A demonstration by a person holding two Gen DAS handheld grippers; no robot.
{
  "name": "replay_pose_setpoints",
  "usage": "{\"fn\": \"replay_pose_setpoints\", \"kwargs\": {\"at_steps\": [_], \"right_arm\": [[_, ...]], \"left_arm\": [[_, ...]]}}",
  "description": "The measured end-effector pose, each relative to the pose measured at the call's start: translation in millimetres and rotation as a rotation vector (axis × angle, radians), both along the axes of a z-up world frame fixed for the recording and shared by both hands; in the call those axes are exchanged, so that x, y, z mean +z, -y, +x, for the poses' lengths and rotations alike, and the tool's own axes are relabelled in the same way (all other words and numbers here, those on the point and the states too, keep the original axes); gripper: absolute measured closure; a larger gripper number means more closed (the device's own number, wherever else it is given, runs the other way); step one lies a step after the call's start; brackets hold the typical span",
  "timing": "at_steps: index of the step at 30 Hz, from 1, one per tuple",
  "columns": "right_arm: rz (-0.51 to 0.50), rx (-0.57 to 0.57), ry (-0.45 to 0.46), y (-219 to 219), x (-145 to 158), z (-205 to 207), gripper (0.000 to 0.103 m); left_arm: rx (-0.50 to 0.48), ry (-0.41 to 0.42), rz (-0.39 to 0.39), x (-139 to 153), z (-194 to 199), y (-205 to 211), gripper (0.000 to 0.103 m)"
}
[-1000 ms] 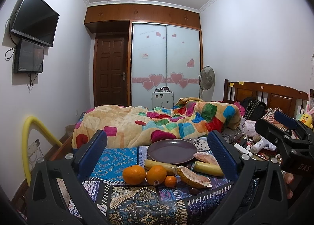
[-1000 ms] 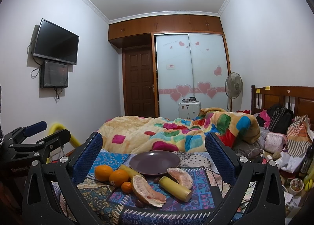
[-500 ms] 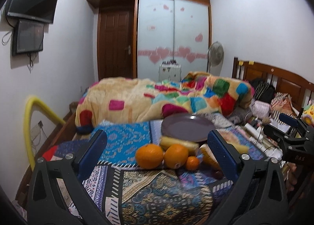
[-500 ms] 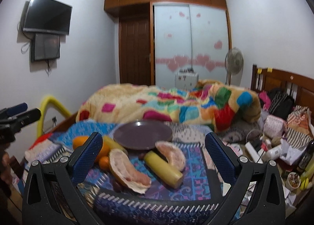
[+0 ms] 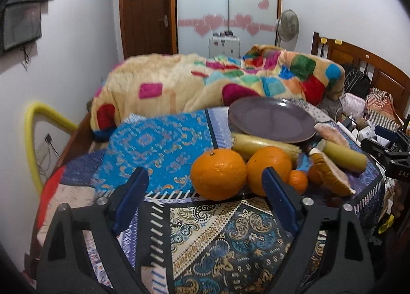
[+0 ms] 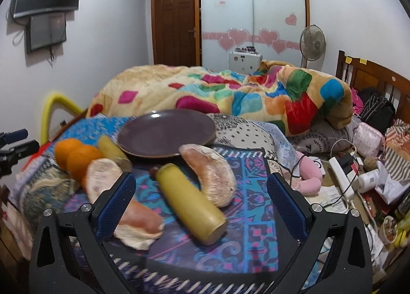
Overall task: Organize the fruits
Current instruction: 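Grasp a large orange with the left gripper while the right gripper grasps a peeled pomelo segment, then place the orange on the purple plate with the left gripper while the right places the pomelo segment beside it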
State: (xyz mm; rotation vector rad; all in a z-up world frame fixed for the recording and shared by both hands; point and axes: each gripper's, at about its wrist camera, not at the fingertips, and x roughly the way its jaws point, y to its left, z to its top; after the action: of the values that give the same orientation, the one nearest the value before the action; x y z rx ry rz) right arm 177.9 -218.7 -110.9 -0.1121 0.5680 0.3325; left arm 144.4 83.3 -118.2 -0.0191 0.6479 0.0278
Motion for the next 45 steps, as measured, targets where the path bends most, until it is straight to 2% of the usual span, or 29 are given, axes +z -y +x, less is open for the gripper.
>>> {"fn": "replay_pose_setpoints", "kwargs": {"at_steps": [6,9,13,17,25,30,34,35,41,45], "right_arm": [[-0.023,0.014,-0.087,6,-10,30,0.023],[-0.037,0.029,-0.134,7,-15,47,0.032],[-0.028,0.050,-0.198,6,-25,64,0.034],[-0.050,0.061,-0.212,3,-29,72,0.034],[-0.083,0.124,-0.274,-4,-29,90,0.036],[-0.049,0.179,-0.352,-6,-33,102,0.059],[-0.065,0.172,-0.326,-7,-34,98,0.061],[-0.069,0.164,-0.318,-6,-34,96,0.062],[-0.076,0.144,-0.280,-4,-30,89,0.063],[-0.065,0.144,-0.252,-2,-22,86,0.063]], "left_arm": [[-0.014,-0.083,-0.032,-20,30,-4,0.018],[-0.014,-0.095,-0.058,-23,38,-9,0.019],[-0.022,-0.094,-0.057,-21,43,-8,0.019],[-0.040,-0.119,-0.051,-24,53,-5,0.019],[-0.053,-0.174,-0.112,-30,73,-11,0.019],[-0.067,-0.204,-0.126,-32,85,-11,0.023],[-0.091,-0.227,-0.158,-34,89,-14,0.030],[-0.101,-0.232,-0.167,-34,90,-14,0.035],[-0.102,-0.238,-0.145,-32,92,-11,0.037],[-0.089,-0.224,-0.099,-32,90,-7,0.038]]}}
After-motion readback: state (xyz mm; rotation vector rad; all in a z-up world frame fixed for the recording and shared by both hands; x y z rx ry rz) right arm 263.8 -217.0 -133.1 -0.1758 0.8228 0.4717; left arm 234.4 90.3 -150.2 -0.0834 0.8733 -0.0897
